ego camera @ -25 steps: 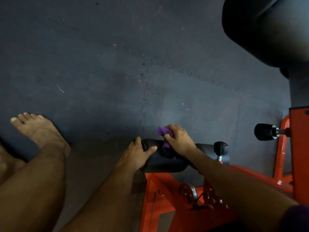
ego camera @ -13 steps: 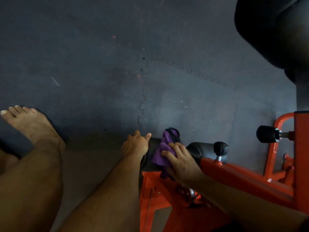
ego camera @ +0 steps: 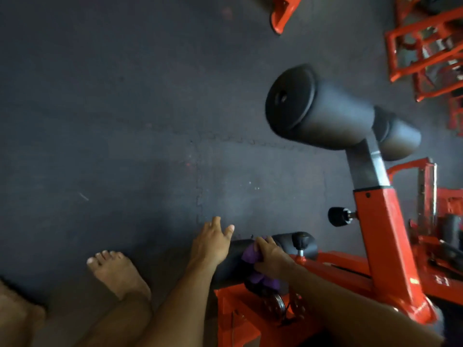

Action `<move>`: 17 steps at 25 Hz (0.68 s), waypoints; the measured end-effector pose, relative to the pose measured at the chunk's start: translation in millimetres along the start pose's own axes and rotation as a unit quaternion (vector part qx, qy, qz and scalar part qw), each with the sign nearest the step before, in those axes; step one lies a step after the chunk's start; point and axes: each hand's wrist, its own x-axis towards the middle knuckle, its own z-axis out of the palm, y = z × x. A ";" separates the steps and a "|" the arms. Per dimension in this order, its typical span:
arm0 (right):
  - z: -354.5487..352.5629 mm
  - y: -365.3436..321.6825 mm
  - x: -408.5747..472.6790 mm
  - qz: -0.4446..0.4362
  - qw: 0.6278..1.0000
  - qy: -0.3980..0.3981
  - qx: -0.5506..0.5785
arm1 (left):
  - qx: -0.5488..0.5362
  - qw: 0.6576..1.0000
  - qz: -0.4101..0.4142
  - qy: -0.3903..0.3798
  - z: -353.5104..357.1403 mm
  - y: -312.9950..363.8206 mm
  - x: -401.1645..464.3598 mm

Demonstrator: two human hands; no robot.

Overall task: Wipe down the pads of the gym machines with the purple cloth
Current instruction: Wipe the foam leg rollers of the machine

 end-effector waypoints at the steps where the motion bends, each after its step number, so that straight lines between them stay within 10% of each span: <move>1: -14.4 -11.6 -15.3 -0.014 0.999 0.025 0.028 | -0.004 0.999 0.028 0.026 -15.5 7.2 -13.1; 17: -306.2 -206.7 -374.1 -0.212 0.849 0.250 0.415 | 0.162 0.957 0.036 0.237 -436.2 118.6 -357.6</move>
